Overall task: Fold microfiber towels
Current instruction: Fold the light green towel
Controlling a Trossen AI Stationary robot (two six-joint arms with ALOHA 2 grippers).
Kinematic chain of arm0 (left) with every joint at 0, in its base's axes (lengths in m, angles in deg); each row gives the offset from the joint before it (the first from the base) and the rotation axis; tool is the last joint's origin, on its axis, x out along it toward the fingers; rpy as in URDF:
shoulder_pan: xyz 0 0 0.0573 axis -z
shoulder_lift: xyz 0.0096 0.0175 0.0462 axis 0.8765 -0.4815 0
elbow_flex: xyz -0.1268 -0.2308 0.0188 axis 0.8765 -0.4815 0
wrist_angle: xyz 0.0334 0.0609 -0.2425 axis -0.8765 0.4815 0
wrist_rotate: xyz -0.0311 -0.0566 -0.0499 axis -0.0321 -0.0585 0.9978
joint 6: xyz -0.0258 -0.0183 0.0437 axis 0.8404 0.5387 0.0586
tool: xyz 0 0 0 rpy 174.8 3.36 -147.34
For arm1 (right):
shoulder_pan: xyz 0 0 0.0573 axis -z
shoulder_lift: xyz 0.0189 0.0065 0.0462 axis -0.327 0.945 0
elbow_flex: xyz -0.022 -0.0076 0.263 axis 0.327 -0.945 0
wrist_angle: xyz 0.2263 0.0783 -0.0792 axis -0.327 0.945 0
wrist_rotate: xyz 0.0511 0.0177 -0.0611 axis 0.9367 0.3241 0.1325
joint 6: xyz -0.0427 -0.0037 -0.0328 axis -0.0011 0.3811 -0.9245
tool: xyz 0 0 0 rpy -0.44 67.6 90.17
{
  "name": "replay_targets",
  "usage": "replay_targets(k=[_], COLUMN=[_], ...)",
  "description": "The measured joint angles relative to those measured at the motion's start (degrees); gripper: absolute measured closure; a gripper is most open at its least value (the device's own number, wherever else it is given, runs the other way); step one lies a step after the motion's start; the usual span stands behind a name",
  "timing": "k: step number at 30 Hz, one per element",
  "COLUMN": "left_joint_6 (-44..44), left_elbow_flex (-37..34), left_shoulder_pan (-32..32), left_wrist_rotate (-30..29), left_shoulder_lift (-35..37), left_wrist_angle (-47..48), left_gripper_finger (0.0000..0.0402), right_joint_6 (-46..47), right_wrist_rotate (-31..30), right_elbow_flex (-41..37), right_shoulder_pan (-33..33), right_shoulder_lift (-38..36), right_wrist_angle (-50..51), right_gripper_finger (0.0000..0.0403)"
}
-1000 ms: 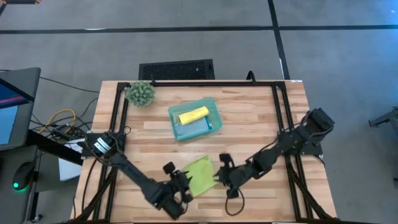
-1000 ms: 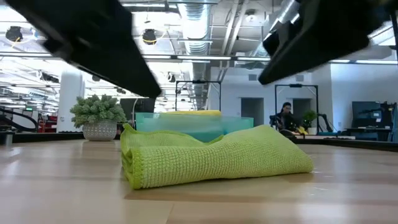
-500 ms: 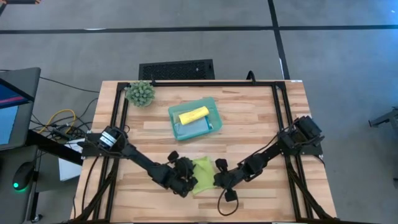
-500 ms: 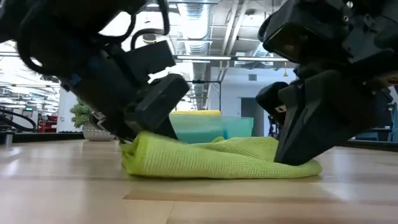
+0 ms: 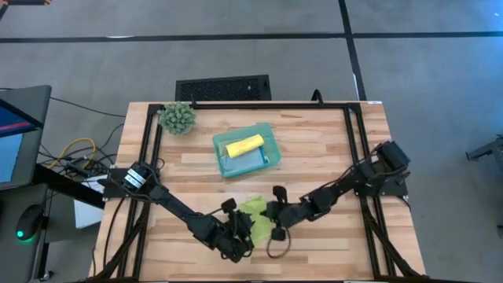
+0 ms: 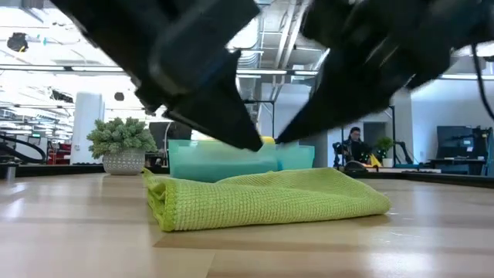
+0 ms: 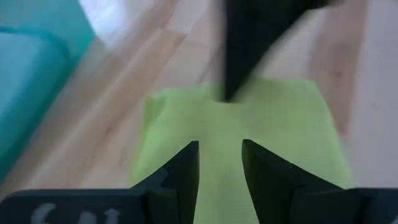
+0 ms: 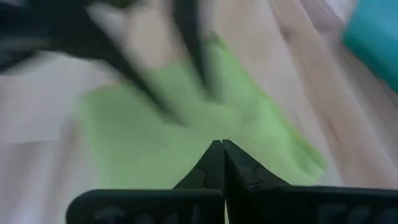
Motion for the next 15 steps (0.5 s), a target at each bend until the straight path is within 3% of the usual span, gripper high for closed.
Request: replay_targets(k=[7,15], left_joint_6=[-4.3,-8.4], left_elbow_flex=[-0.2,0.0], left_shoulder_pan=[0.6,1.3], left_wrist_rotate=[11.8,12.8], left_shoulder_lift=[-2.3,-4.0], left_wrist_angle=[-0.2,-2.2], left_gripper_finger=[0.0288,0.0288], right_joint_6=[1.0,0.6], right_wrist_rotate=[0.0,-3.7], right_elbow_flex=[0.0,-0.1], right_shoulder_pan=[5.9,4.3], right_shoulder_lift=[7.1,2.1], right_wrist_angle=[-1.1,3.3], right_gripper_finger=[0.0393,0.0394])
